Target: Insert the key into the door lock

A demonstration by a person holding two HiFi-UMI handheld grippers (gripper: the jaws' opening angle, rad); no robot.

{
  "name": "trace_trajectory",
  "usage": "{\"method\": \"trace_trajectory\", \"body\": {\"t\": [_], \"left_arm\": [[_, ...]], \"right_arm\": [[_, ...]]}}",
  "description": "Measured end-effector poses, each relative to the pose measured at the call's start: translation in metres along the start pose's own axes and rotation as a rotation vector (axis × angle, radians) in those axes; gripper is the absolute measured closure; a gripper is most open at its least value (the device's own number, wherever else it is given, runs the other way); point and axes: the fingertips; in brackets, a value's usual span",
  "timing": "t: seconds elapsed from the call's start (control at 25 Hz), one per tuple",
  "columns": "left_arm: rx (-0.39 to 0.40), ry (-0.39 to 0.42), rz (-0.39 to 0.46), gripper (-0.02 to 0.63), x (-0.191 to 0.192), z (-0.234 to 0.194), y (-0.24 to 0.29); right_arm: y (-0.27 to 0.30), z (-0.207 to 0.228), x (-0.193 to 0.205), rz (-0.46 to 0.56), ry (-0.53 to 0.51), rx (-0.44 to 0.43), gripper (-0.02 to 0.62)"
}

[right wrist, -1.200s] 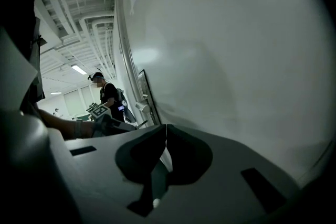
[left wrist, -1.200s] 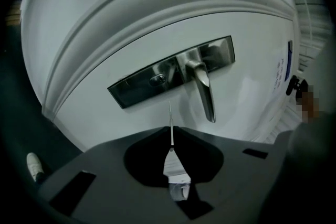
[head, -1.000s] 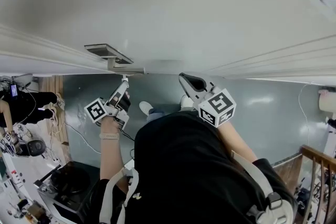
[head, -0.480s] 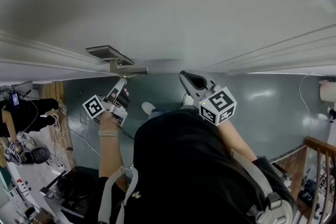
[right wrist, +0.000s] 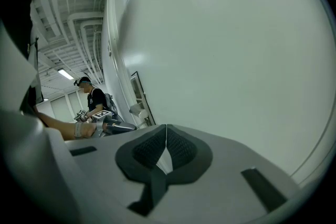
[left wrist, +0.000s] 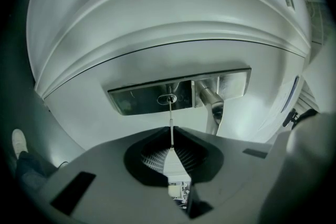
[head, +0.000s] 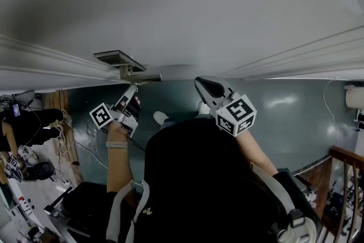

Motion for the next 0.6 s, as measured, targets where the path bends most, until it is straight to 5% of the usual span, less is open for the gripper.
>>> {"method": "trace_trajectory", "body": {"t": [0.6], "left_arm": [[0.024,-0.053,0.009,0.578,-0.0016,0.0068,0.0023]], "right_arm": [[0.0012,-0.0008,-0.0046,0.006,-0.001,-0.012,0.580]]}}
Point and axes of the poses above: the fingertips, and each gripper's own axes: y forward along the fingers, z to its right, x out of its underside, and after that the axes turned 5 degrees about -y, right-handed
